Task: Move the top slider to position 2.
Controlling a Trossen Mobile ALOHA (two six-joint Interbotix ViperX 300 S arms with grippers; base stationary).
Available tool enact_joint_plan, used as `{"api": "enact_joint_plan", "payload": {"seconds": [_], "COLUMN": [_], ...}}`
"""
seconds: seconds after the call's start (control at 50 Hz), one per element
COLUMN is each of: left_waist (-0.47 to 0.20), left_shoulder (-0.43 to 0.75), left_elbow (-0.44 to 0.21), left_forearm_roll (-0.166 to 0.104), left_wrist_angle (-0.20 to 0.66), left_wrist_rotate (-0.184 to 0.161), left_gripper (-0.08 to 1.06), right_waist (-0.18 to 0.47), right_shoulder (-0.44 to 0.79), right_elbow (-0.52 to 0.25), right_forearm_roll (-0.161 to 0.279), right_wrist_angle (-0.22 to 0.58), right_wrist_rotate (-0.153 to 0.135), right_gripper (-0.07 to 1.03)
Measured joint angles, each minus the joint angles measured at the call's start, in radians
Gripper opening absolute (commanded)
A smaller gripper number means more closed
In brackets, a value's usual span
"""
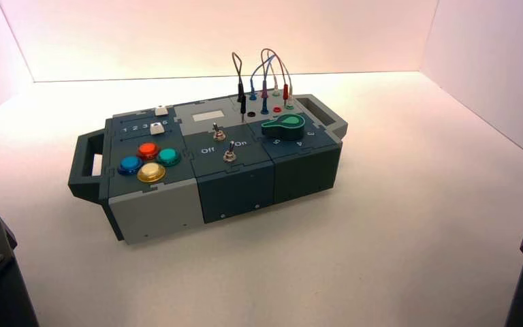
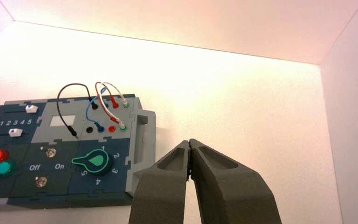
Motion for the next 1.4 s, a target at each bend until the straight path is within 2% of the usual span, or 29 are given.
{"api": "enact_joint_plan", "payload": {"seconds": [0.2,0.26,1.4], "left_waist": [-0.086,-0.091,-0.091], "left_shoulder": [0.020,0.021,0.026], "left_elbow": [0.000,0.000,0.000], "left_forearm_roll": [0.000,0.000,0.002], "left_wrist_angle": [0.006,0.008,0.023], "left_wrist_rotate": [0.003,0.005,0.006], "left_gripper": [-0.03,-0.03,-0.03], "right_waist": [0.000,0.000,0.000], "right_shoulder": [0.017,0.018,0.021], "right_elbow": [0.000,0.000,0.000], "right_forearm_roll": [0.003,0.002,0.003], "right_wrist_angle": [0.003,0.003,0.017], "right_wrist_rotate": [0.000,0.000,0.000], "right_gripper": [-0.02,-0.02,-0.02]}}
